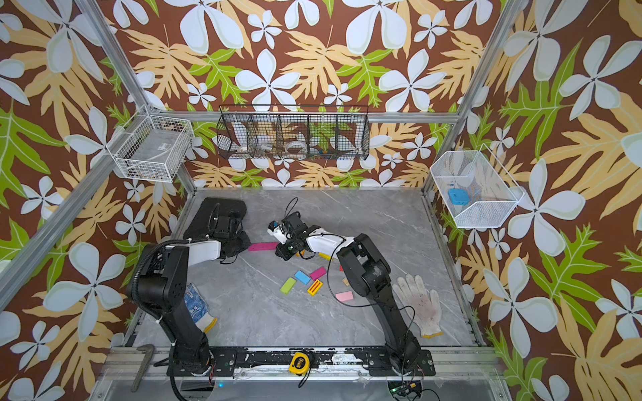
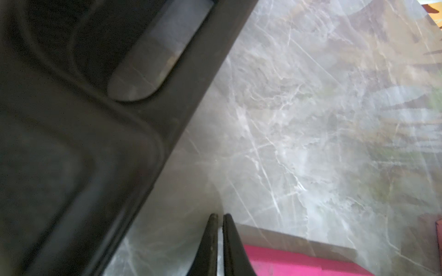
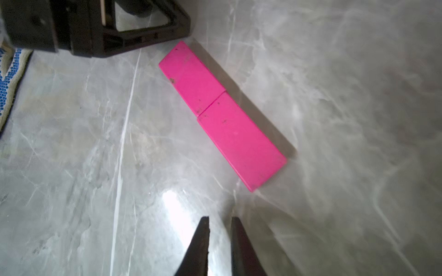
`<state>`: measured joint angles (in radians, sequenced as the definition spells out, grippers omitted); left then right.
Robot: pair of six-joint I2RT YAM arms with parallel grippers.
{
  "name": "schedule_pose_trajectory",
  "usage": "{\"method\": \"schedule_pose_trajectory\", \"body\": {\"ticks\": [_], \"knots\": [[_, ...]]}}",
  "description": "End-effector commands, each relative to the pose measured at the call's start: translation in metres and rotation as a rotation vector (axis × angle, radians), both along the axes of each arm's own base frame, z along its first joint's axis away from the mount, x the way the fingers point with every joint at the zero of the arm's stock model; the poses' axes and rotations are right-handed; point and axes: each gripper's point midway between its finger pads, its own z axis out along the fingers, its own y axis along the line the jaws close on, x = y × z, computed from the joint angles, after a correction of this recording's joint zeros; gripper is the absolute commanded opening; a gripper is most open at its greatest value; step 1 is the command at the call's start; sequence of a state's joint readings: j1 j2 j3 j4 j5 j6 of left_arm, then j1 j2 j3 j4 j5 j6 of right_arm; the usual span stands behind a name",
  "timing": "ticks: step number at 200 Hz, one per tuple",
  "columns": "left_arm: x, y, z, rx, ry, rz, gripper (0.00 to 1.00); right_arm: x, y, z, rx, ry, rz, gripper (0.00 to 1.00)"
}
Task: Assemble the number 7 with building blocks
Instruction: Assemble the building block at the center of the board.
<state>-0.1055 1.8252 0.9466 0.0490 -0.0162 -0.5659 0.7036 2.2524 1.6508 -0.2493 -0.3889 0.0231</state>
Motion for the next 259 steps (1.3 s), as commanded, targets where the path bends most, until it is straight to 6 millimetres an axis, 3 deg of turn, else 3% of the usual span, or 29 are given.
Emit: {"method": "schedule_pose_trajectory", "body": {"ticks": [1, 75, 259], "knots": [[-0.006, 0.0, -0.005, -0.003, 0.026, -0.008, 0.1, 0.02, -0.01, 0.006, -0.013, -0.045, -0.087, 0.19], [-0.005, -0.002, -0.007, -0.002, 0.042, -0.021, 0.1, 0.063, -0.023, -0.015, -0.168, -0.11, -0.237, 0.23], [-0.026, -0.004, -0.015, 0.04, 0.118, -0.052, 0.09, 0.048, -0.006, -0.016, -0.151, -0.112, -0.188, 0.29]]}}
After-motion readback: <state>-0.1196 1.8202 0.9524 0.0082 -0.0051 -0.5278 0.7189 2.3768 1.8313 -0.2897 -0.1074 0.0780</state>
